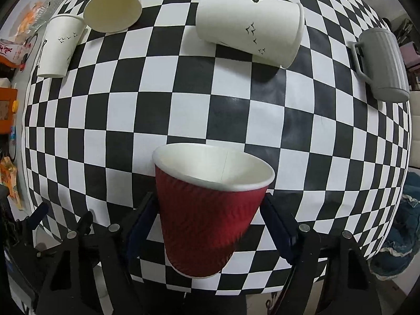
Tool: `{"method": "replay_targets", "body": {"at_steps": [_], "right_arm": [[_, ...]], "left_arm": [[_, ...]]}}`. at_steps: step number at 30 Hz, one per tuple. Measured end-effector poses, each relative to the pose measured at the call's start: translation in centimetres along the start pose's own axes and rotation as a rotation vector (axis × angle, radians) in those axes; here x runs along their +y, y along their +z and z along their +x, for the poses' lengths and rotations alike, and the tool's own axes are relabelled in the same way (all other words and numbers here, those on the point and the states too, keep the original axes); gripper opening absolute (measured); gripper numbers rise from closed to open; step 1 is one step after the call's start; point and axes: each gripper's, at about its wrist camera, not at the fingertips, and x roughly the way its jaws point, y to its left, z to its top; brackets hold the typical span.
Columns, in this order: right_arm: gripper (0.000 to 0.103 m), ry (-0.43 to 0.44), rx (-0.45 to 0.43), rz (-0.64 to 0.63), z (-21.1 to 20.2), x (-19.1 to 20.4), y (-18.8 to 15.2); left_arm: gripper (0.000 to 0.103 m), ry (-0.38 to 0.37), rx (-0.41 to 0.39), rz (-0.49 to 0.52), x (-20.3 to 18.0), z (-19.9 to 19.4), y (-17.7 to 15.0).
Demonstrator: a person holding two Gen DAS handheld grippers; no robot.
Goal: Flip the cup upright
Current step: 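Lower the upright red cup onto the checkered table with the right tool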
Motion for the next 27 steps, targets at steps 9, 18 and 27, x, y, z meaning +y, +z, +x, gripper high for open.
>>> {"method": "replay_targets", "body": {"at_steps": [9, 18, 27], "right_arm": [[0.079, 0.047, -0.108, 0.04, -1.8, -0.4, -0.3], [0.078, 0.001, -0.45, 0.066, -6.6, 0.2, -0.5], [0.078, -0.12, -0.675, 0.062, -4.9, 1.3, -1.3]], "left_arm": [[0.103, -0.026, 0.001, 0.001, 1.1, -0.2, 1.2], [0.103, -0.049, 0.009, -0.055, 2.6, -1.0, 2.7], [0.103, -0.018, 0.002, -0.043, 3.9, 0.8, 4.8]]}}
